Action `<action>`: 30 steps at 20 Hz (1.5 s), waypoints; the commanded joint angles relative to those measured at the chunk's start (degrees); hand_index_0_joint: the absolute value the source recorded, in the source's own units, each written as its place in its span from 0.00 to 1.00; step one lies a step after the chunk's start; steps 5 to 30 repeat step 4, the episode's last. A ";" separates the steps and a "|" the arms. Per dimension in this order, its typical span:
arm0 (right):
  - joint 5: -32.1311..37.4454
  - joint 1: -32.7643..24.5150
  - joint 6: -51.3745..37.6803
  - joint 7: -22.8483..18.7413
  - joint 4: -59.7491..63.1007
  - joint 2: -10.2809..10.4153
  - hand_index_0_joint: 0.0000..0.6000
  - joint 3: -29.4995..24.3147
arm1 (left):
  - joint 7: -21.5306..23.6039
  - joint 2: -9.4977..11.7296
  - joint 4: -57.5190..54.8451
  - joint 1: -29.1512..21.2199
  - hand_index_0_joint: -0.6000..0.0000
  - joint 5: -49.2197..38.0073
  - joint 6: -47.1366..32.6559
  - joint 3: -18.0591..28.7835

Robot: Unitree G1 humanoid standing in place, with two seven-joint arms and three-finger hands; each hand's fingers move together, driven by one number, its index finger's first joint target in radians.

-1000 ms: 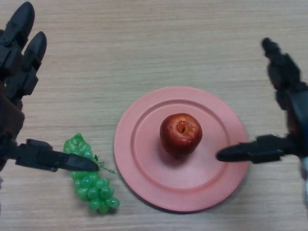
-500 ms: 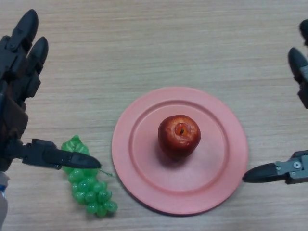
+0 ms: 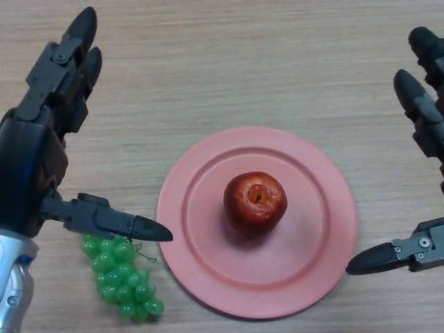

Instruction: Pick up the red apple and place it on the plate

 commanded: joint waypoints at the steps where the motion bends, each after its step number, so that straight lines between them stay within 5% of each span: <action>1: -1.03 -1.67 -4.48 -0.29 -4.36 -1.28 0.00 -0.44 | 1.35 2.30 -0.55 -1.78 1.00 -2.27 -7.39 6.36; 30: -2.26 -2.40 -4.30 0.03 -3.73 -1.30 0.00 1.01 | 0.68 2.89 0.08 -1.29 1.00 -3.26 -8.95 8.49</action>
